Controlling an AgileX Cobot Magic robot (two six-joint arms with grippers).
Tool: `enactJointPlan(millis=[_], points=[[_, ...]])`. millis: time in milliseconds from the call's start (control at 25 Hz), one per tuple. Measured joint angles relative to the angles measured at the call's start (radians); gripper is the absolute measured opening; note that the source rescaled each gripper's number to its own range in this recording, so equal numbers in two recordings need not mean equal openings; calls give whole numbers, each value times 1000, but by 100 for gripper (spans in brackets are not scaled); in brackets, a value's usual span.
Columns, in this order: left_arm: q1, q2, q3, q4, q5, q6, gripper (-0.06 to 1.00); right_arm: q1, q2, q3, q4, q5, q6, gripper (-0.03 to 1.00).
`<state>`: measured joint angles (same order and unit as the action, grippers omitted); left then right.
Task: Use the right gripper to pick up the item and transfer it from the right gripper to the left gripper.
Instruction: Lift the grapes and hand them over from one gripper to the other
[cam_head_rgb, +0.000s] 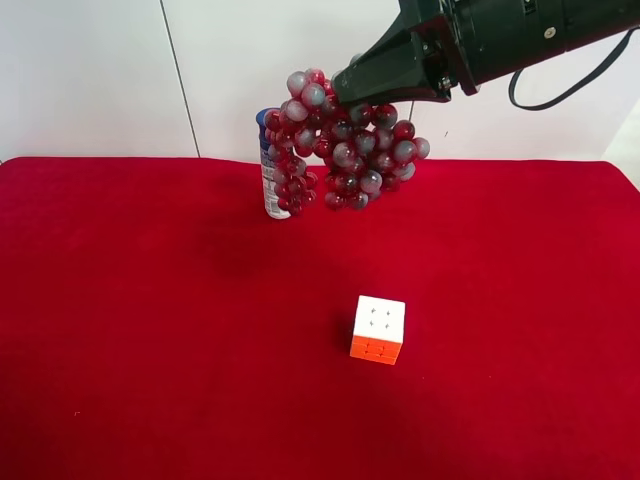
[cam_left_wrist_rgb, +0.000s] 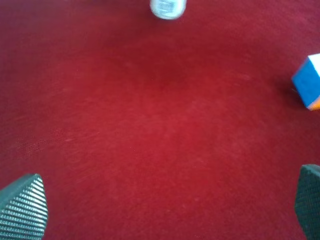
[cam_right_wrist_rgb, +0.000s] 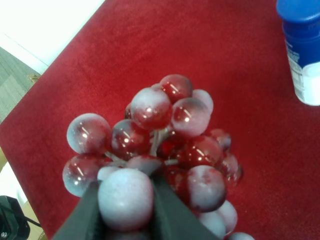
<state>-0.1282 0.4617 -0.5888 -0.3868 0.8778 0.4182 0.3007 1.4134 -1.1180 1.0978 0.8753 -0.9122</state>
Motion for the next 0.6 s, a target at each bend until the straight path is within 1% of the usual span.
enactJointPlan(millis=[120,240,360,440,560,600], points=[[-53,70,0,-15,-71,2,100,0,0,0,4,0,0,1],[-84,143,0,-67,-161,15,100,0,0,0,29,0,0,1],[-113,220,0,-146,-241,63,100,7,0,-3,50,-3,-6,1],[-142,278,0,-210,-288,115,100,19,0,-4,54,-5,-13,1],[-202,360,0,-306,-368,190,100,42,0,-4,62,-20,-22,1],[-230,388,-1,-326,-400,211,100,49,0,-4,64,-26,-23,1]])
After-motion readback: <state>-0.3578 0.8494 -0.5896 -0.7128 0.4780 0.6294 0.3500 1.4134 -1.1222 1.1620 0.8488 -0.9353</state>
